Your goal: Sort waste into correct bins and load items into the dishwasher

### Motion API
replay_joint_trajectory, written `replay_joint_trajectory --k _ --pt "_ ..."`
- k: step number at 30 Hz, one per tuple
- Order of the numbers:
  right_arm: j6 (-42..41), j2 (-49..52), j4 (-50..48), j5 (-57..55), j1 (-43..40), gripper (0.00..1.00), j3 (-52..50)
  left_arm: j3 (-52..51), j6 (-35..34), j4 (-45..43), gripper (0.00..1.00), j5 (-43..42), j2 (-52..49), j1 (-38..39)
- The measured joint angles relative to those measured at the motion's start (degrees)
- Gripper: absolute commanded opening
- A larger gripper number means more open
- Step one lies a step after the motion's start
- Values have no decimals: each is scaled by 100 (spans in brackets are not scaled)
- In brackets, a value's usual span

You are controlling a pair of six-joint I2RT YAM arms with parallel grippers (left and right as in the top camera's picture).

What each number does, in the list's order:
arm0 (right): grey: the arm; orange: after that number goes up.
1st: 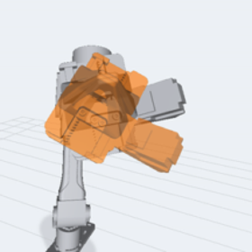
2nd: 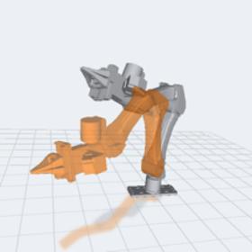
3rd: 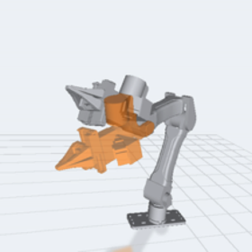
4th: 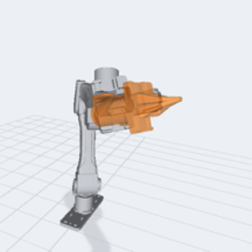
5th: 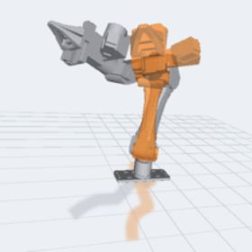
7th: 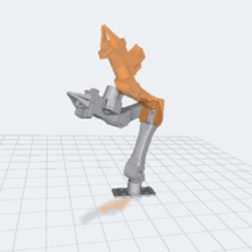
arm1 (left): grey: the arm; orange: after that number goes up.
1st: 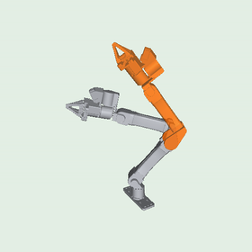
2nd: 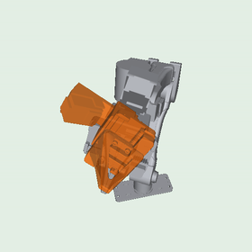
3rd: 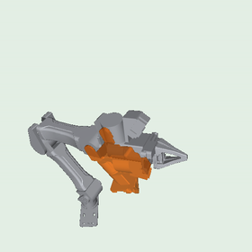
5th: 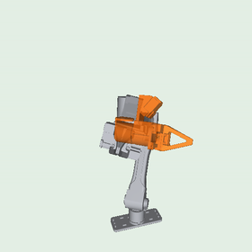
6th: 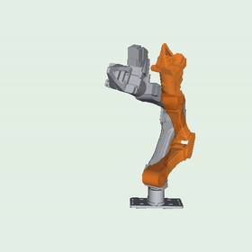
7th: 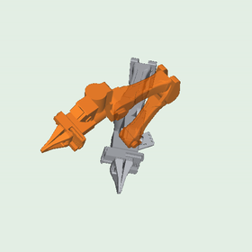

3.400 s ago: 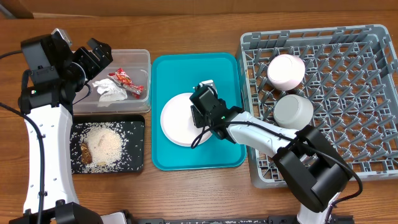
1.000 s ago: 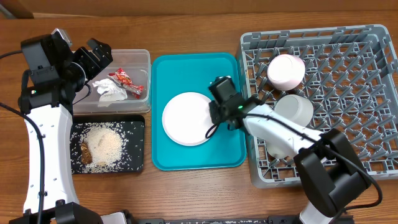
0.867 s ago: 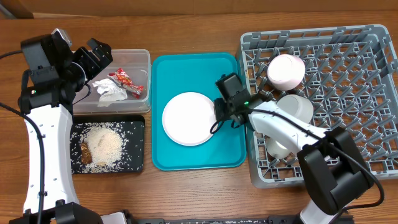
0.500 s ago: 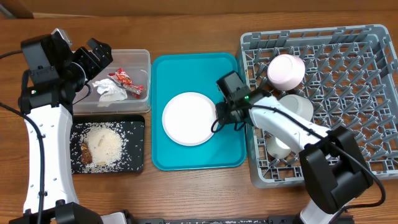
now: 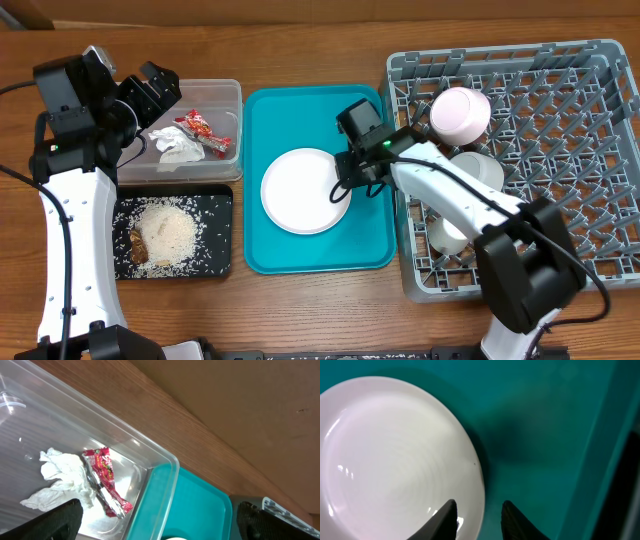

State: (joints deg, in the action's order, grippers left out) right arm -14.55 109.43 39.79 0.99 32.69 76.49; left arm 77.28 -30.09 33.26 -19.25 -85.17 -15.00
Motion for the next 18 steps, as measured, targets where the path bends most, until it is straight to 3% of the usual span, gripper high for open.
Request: replay_joint_trajectory --k 7,18 --pt "70 568 -120 -146 105 28 0 0 0 0 100 0 0 0" --pt "74 614 -168 -142 107 4 24 0 0 0 100 0 0 0"
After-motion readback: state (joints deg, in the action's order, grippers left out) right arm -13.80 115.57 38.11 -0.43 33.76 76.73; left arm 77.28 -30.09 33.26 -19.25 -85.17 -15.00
